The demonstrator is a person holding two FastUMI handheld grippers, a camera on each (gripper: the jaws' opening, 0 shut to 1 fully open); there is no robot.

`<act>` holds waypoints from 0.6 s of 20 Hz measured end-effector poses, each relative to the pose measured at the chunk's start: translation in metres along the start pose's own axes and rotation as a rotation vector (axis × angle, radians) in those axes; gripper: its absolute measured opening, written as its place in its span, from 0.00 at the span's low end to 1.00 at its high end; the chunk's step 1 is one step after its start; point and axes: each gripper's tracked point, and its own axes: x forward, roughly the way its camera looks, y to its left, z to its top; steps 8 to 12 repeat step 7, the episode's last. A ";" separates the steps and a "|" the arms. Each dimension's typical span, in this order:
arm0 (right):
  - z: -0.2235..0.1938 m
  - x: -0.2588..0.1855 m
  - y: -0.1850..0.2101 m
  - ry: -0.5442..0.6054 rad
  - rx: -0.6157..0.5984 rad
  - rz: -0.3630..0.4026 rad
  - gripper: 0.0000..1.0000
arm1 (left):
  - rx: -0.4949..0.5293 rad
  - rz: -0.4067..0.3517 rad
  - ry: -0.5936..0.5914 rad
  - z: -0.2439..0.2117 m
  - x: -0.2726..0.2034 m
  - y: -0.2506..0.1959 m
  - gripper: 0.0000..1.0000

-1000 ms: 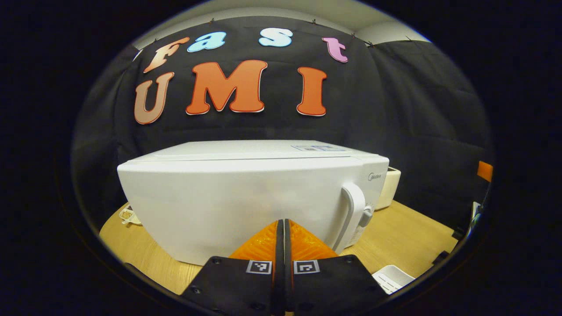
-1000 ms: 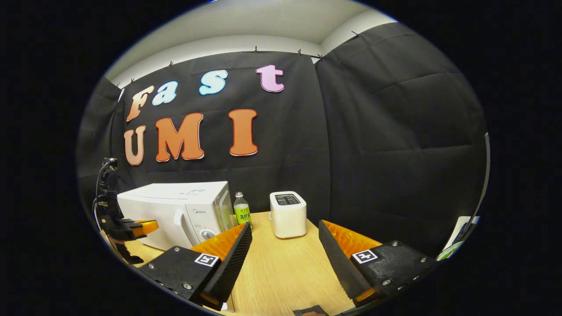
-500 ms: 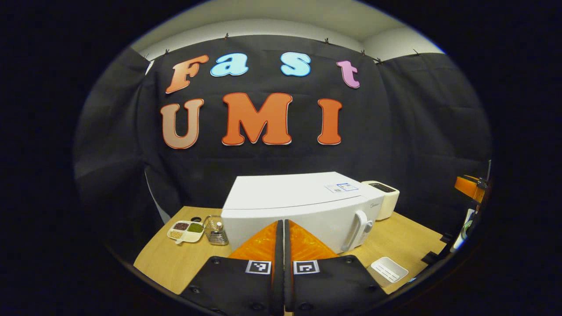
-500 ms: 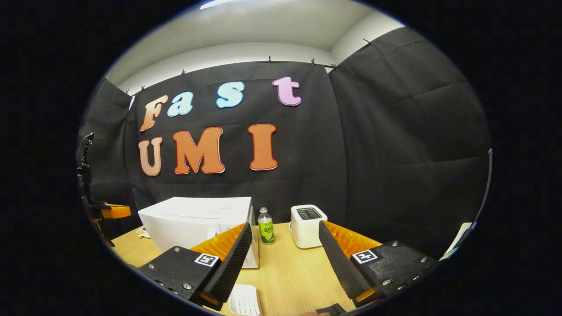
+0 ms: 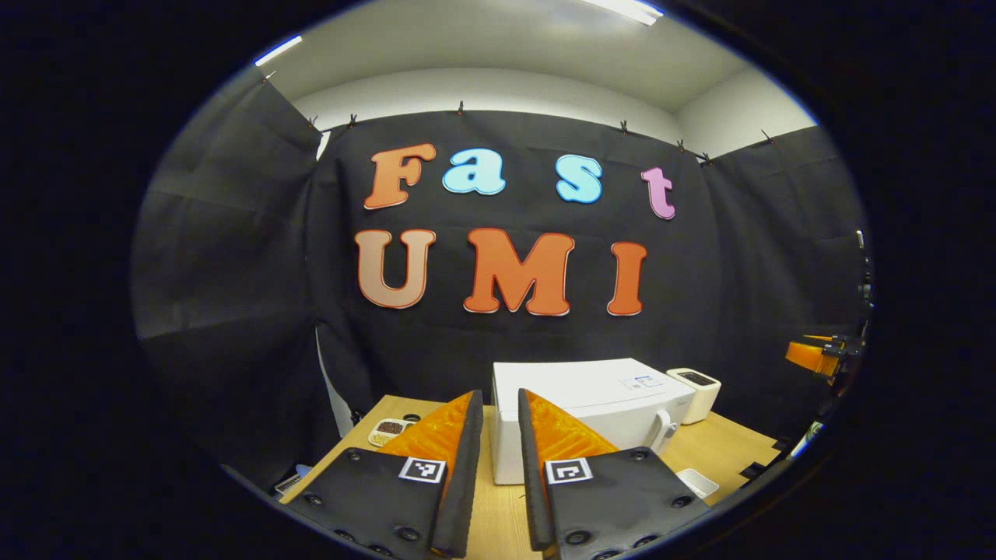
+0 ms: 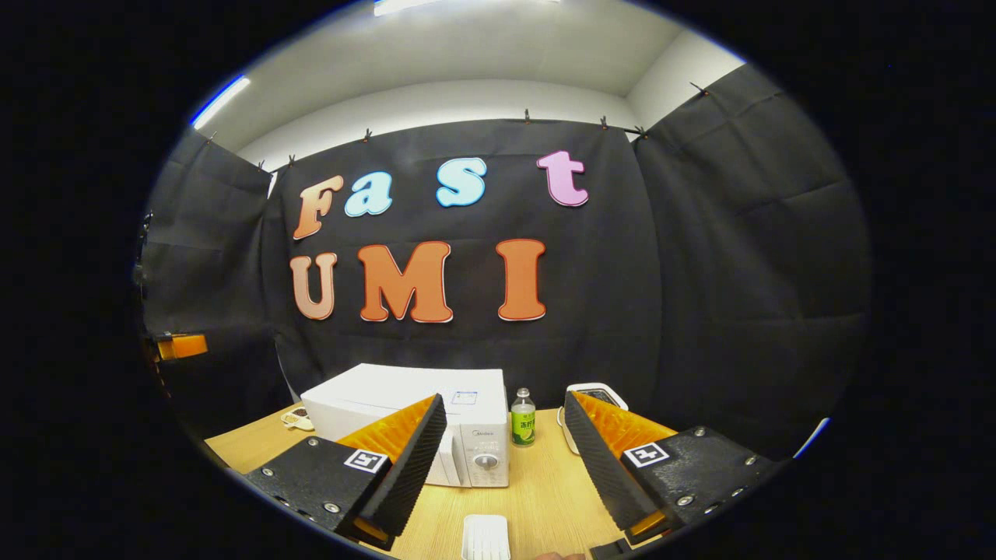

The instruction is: Open the microwave oven with the left hand, put the food in, and close the microwave oven.

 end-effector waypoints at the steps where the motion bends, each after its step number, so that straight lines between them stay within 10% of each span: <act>1: 0.003 0.000 0.004 0.002 -0.008 0.005 0.95 | 0.004 0.029 -0.003 0.004 -0.008 0.009 0.31; 3: 0.005 0.000 0.015 0.016 -0.003 0.030 0.95 | 0.019 0.078 0.002 0.008 -0.022 0.027 0.74; 7: 0.016 0.001 0.027 0.019 -0.006 0.056 0.95 | 0.025 0.085 -0.010 0.021 -0.035 0.034 1.00; 12: 0.016 0.001 0.027 0.019 -0.006 0.056 0.95 | 0.025 0.085 -0.010 0.021 -0.035 0.034 1.00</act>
